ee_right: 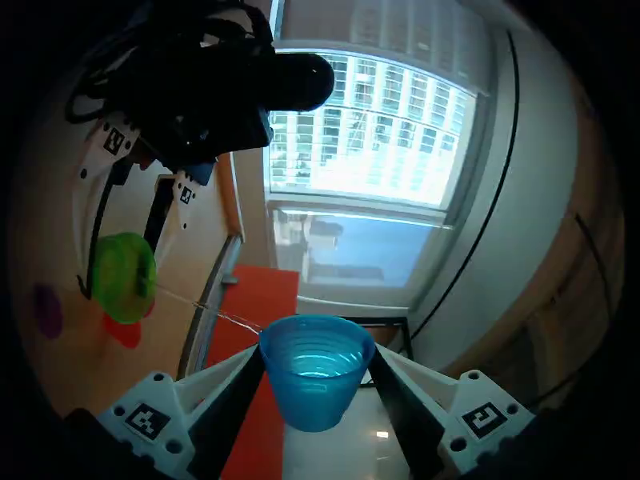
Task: Pour water
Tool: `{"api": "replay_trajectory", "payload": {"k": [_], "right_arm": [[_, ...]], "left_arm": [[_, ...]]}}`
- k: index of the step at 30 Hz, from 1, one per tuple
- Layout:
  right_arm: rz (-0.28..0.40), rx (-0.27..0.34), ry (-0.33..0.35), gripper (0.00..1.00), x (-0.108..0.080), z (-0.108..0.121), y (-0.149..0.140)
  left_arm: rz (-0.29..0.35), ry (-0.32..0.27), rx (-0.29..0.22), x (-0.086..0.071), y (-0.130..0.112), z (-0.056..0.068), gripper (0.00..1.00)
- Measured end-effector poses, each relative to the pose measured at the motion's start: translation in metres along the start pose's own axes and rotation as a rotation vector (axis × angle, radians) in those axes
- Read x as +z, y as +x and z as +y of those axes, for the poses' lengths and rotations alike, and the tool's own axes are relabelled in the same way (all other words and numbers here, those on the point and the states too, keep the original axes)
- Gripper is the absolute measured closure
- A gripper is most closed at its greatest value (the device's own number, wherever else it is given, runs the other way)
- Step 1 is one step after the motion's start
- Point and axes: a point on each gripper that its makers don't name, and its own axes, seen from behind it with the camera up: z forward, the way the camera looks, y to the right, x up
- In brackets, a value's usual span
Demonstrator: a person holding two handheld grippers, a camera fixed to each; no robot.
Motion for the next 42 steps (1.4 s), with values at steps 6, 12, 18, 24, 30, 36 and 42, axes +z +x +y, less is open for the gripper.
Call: {"api": "replay_trajectory", "payload": {"k": [6, 12, 18, 24, 30, 36, 42], "right_arm": [[-0.005, -0.042, 0.001, 0.09, 0.001, -0.002, 0.001], [0.001, -0.047, 0.006, 0.09, 0.0, -0.004, 0.004], [0.004, -0.026, 0.007, 0.09, -0.002, -0.005, 0.003], [0.009, 0.064, 0.009, 0.09, -0.007, -0.006, 0.0], [0.008, 0.241, 0.016, 0.09, -0.011, -0.007, -0.005], [0.011, 0.465, 0.027, 0.09, -0.017, -0.014, -0.004], [0.014, 0.724, 0.041, 0.09, -0.024, -0.019, 0.006]], "left_arm": [[0.002, 0.0, -0.003, 0.001, -0.001, 0.0, 0.15], [0.0, 0.0, -0.002, 0.001, -0.002, 0.001, 0.15], [0.0, 0.0, -0.002, 0.0, -0.001, 0.001, 0.15], [-0.001, 0.002, 0.003, 0.0, -0.001, 0.0, 0.15], [0.0, 0.006, 0.003, 0.0, -0.001, -0.001, 0.15], [-0.001, 0.011, 0.002, -0.001, -0.003, -0.002, 0.15], [-0.005, 0.015, 0.006, -0.002, -0.004, -0.003, 0.15]]}}
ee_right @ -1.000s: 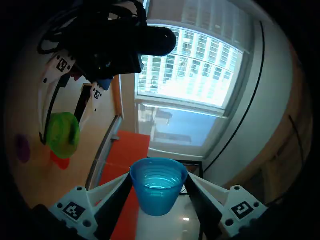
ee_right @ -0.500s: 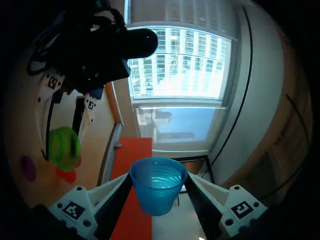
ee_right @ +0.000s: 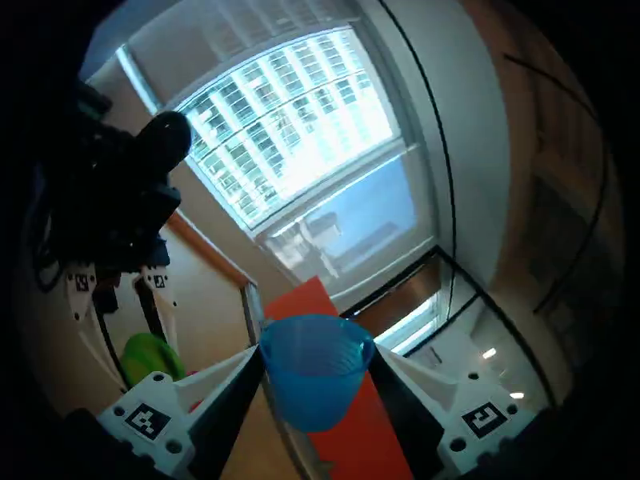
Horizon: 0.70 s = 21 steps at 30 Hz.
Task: Pour water
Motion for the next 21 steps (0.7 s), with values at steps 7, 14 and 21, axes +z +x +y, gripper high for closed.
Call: {"api": "replay_trajectory", "payload": {"k": [7, 14, 21], "right_arm": [[0.007, 0.323, 0.04, 0.09, -0.005, -0.01, 0.01], [0.006, 0.608, 0.105, 0.09, -0.008, -0.022, 0.021], [-0.002, 0.723, 0.126, 0.09, -0.012, -0.026, 0.021]], "left_arm": [[-0.002, 0.003, 0.003, -0.001, 0.0, -0.001, 0.15], [0.0, 0.007, 0.006, -0.001, 0.002, -0.002, 0.15], [-0.001, 0.012, 0.01, -0.004, 0.002, -0.003, 0.15]]}}
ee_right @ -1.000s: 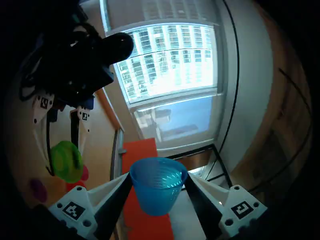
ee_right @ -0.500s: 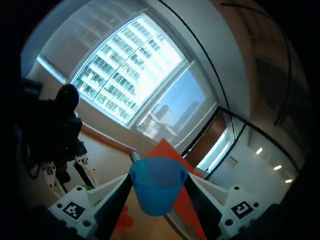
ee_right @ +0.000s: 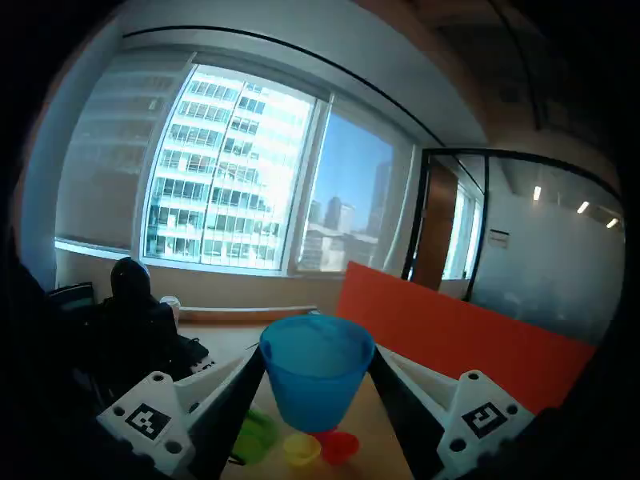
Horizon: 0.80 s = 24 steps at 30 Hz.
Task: Pour water
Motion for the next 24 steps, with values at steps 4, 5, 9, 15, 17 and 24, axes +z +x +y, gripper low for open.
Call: {"api": "replay_trajectory", "payload": {"k": [4, 5, 9, 15, 17, 24], "right_arm": [[0.0, 0.014, -0.008, 0.09, -0.003, 0.002, -0.001], [0.0, 0.016, -0.01, 0.09, -0.005, 0.002, -0.001], [-0.009, 0.014, -0.03, 0.09, -0.011, 0.007, -0.007], [-0.03, 0.018, -0.061, 0.09, -0.024, 0.017, -0.021], [-0.039, 0.018, -0.077, 0.09, -0.03, 0.022, -0.028], [-0.048, 0.031, -0.135, 0.09, -0.051, 0.04, -0.043]], "left_arm": [[-0.001, 0.007, 0.001, -0.001, 0.001, -0.002, 0.15], [-0.001, 0.009, 0.001, -0.002, 0.001, -0.003, 0.15], [-0.005, 0.016, 0.004, -0.005, 0.0, -0.005, 0.15], [-0.017, 0.037, 0.009, -0.013, -0.005, -0.012, 0.15], [-0.021, 0.045, 0.008, -0.016, -0.007, -0.014, 0.15], [-0.04, 0.071, 0.006, -0.025, -0.016, -0.021, 0.15]]}}
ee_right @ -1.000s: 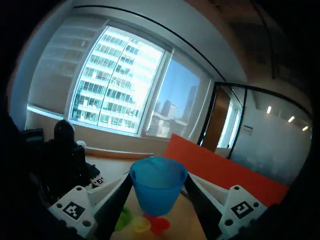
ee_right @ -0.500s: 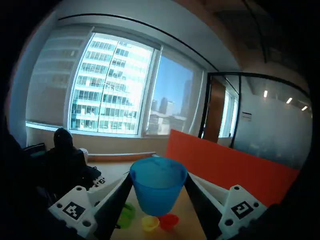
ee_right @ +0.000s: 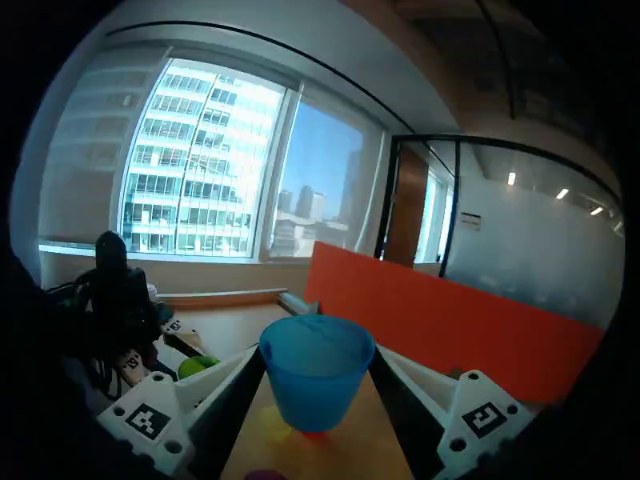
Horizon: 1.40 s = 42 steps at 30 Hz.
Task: Pour water
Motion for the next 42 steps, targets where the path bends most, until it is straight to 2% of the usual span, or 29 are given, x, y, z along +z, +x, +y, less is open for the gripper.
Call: {"api": "replay_trajectory", "payload": {"k": [6, 23, 30, 42], "right_arm": [[0.002, 0.006, -0.048, 0.09, -0.017, 0.016, -0.011], [-0.019, 0.039, -0.132, 0.09, -0.061, 0.04, -0.039], [-0.028, 0.033, -0.14, 0.09, -0.069, 0.038, -0.047], [-0.074, 0.041, -0.124, 0.08, -0.072, 0.032, -0.075]], "left_arm": [[-0.017, 0.019, 0.003, -0.007, -0.005, -0.005, 0.15], [-0.052, 0.092, 0.003, -0.027, -0.016, -0.023, 0.15], [-0.055, 0.102, 0.0, -0.031, -0.018, -0.022, 0.15], [-0.119, 0.083, 0.014, -0.031, -0.04, -0.016, 0.15]]}}
